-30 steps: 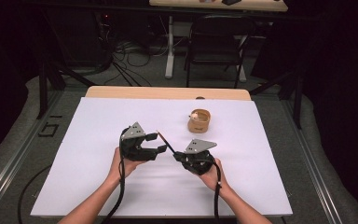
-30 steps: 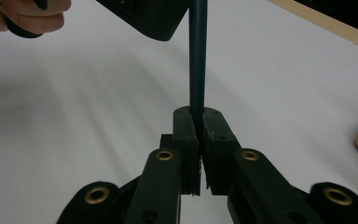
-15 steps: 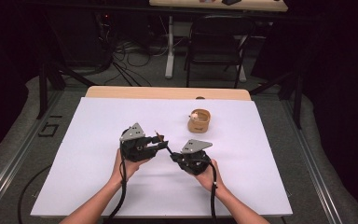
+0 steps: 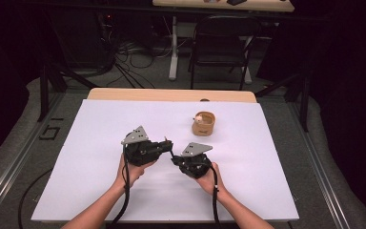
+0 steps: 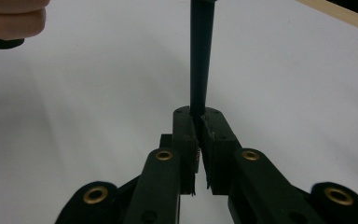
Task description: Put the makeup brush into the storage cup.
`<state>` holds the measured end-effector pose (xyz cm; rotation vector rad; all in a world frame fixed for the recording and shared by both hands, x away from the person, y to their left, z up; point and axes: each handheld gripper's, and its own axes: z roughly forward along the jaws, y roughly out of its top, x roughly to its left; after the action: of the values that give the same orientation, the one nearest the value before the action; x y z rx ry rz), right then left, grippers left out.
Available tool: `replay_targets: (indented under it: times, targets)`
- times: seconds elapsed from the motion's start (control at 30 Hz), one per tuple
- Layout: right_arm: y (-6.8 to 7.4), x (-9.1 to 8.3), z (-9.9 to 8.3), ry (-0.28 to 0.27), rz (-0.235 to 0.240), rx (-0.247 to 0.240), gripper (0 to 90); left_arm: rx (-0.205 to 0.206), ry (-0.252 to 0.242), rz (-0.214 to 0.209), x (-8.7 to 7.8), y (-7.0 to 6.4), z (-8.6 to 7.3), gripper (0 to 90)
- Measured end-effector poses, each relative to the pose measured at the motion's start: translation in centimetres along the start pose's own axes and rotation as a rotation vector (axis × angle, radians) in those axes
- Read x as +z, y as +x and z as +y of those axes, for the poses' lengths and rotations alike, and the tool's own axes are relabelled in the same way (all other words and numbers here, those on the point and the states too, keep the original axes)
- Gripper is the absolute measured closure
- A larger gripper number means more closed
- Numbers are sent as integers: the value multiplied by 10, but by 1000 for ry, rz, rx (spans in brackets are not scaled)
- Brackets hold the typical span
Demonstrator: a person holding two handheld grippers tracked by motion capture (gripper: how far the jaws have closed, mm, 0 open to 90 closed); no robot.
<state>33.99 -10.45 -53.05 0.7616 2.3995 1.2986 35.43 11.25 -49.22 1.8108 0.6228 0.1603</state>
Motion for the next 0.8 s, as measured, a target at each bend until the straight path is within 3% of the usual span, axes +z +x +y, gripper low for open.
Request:
replay_targets:
  times: [0.13,0.23,0.53,0.67,0.8]
  targets:
    - [-1,1,0,2,7,1,833,14,2,9,0,-2,1,839]
    - [-2,1,1,-11,6,17,719,26,-1,21,0,-4,2,839]
    - [4,-2,9,-19,-18,-1,134,36,0,40,3,-8,2,839]
    - [6,-4,12,-41,-25,-3,68,37,1,41,5,-9,2,839]
    - [6,-8,14,-74,-43,-2,201,38,-1,51,7,-11,1,839]
